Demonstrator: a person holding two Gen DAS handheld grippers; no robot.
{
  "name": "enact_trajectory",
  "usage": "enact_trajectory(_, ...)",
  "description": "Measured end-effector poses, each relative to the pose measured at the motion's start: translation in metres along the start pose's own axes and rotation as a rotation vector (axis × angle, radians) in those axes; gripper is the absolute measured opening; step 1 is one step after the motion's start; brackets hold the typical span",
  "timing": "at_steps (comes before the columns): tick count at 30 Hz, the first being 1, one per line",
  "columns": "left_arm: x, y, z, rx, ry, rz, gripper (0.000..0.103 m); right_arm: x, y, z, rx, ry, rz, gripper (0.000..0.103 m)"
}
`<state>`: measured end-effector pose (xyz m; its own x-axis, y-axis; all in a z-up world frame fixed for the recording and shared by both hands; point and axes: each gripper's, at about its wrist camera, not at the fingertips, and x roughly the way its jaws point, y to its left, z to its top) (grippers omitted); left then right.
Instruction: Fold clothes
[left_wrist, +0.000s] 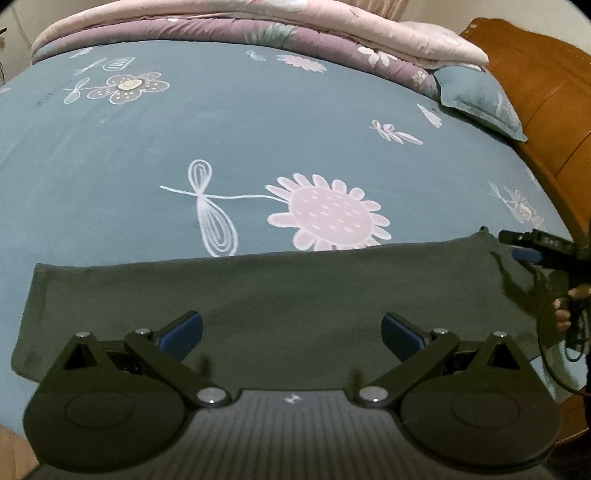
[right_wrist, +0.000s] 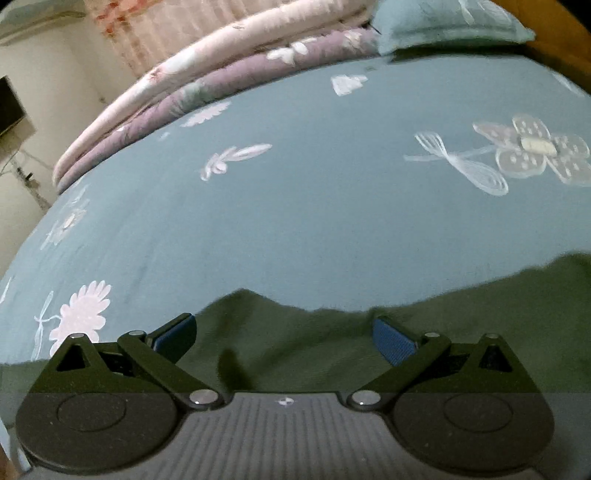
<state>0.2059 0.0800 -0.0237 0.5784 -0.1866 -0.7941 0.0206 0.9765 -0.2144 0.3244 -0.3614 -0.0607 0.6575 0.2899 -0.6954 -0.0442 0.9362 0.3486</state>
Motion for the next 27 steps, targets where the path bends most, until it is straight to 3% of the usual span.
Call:
enact_trajectory(5,0.007,-0.026,0.003,0.026,0.015,-0.005,0.102,-0.036,-0.002,-0.003,-0.065,-0.038,-0.043,0.103)
enact_trajectory(10,0.016,-0.048,0.007,0.06,0.033,-0.018,0.102,-0.034,-0.043,-0.017,0.0,0.016,-0.076,0.103)
enact_trajectory(16,0.023,-0.065,0.012,0.093,0.048,-0.034,0.102,-0.08,-0.055,-0.026,-0.002,-0.045,-0.094,0.103)
enact_trajectory(22,0.031,-0.082,0.016,0.125,0.062,-0.05,0.102,-0.096,-0.083,-0.048,0.026,0.006,-0.208,0.103)
enact_trajectory(25,0.036,-0.085,0.015,0.125,0.072,-0.057,0.102,-0.113,-0.082,-0.052,0.007,-0.039,-0.241,0.103)
enact_trajectory(27,0.039,-0.084,0.014,0.118,0.081,-0.057,0.102,-0.107,-0.094,-0.058,0.042,0.006,-0.268,0.103)
